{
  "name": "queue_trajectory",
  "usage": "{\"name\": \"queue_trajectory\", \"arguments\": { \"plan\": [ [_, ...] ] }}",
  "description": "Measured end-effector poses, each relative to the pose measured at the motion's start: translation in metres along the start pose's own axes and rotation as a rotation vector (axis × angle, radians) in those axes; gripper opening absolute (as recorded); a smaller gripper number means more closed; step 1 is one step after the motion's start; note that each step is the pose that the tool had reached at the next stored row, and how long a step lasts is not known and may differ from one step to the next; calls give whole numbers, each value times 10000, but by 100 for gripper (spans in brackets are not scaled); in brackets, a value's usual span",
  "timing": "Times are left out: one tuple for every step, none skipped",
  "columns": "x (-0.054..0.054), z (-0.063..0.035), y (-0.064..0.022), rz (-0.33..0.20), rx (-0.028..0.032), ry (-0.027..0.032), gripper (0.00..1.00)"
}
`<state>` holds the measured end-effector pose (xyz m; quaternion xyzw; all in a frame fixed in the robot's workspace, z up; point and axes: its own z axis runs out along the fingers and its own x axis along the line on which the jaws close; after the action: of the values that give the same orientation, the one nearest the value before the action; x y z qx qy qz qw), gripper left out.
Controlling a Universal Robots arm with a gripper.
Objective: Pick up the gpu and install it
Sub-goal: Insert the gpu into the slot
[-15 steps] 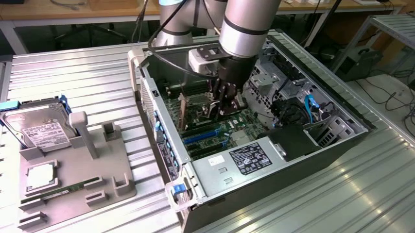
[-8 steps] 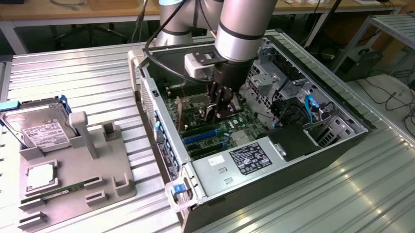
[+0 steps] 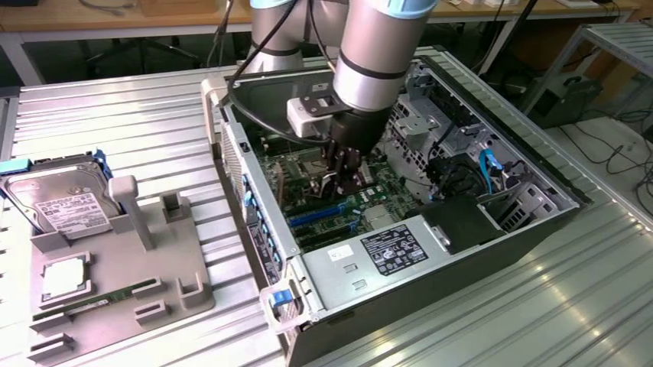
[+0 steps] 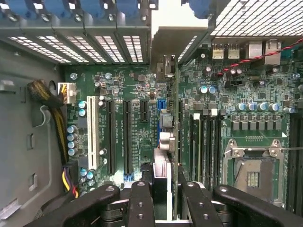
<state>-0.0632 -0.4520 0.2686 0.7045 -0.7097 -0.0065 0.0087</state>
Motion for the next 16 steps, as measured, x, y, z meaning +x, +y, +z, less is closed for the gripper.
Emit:
{"name": "queue_trajectory", "arguments": {
  "plan": [
    [-1, 24, 16, 22, 0, 0, 28],
    [-1, 39, 28, 27, -1, 0, 28],
    [-1, 60, 35, 27, 0, -1, 28],
    [-1, 76, 35, 26, 0, -1, 28],
    [-1, 91, 35, 25, 0, 0, 28],
    [-1, 106, 35, 25, 0, 0, 28],
    [-1, 121, 35, 26, 0, 0, 28],
    [-1, 134, 36, 27, 0, -1, 28],
    [-1, 141, 50, 28, -1, 1, 28],
    [-1, 143, 54, 26, -1, 2, 28],
    [-1, 149, 54, 25, 1, -2, 28],
    [0, 154, 55, 25, 0, -2, 28],
    [1, 157, 55, 26, 0, -1, 28],
    [1, 164, 62, 27, -1, 0, 28],
    [1, 169, 63, 26, 0, -1, 28],
    [2, 174, 64, 25, 0, 0, 28]
  ]
}}
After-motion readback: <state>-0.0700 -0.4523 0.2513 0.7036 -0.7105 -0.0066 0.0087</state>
